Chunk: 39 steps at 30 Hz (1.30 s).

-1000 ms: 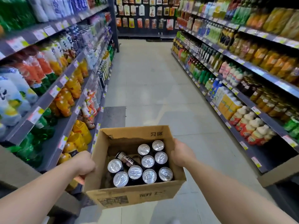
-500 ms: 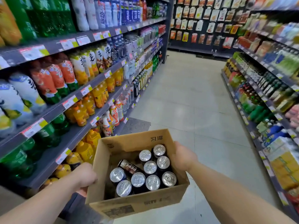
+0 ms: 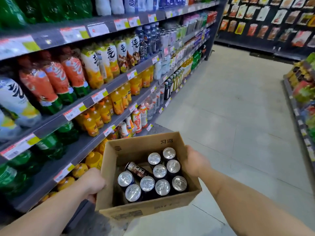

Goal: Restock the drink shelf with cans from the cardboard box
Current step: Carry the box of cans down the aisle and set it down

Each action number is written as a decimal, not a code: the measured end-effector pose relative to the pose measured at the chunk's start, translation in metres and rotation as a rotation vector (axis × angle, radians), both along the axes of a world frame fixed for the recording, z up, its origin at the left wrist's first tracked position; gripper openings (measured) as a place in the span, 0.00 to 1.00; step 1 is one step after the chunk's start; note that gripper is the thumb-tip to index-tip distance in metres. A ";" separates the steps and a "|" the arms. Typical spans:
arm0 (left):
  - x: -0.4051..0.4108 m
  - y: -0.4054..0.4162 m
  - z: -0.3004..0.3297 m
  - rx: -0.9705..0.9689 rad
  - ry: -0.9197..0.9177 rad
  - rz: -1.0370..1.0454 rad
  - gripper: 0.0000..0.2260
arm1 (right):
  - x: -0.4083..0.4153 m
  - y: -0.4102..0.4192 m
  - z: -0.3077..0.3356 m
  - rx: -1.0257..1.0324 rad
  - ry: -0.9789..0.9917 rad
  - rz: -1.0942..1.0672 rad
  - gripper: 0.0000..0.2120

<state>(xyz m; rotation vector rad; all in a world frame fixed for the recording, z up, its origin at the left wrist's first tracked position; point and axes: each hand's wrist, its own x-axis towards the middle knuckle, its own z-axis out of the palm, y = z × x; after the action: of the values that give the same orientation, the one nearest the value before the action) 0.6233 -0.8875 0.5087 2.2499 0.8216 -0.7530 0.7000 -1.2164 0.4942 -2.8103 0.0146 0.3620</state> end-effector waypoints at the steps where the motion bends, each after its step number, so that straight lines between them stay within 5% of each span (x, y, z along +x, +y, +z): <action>1: 0.009 -0.002 -0.002 0.018 0.000 0.012 0.21 | 0.013 -0.001 0.001 -0.007 0.007 0.018 0.16; 25: 0.126 -0.106 -0.137 -0.126 -0.005 0.601 0.09 | 0.300 -0.013 -0.088 -0.164 0.088 0.558 0.19; 39: 0.252 -0.097 -0.236 -0.243 -0.034 0.851 0.06 | 0.442 0.029 -0.179 -0.256 0.182 0.613 0.28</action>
<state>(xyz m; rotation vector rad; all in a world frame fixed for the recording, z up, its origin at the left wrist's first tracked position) 0.8753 -0.9848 0.2725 1.4728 1.4327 -0.3685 1.1416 -1.1876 0.3154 -2.9599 -0.8264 0.7989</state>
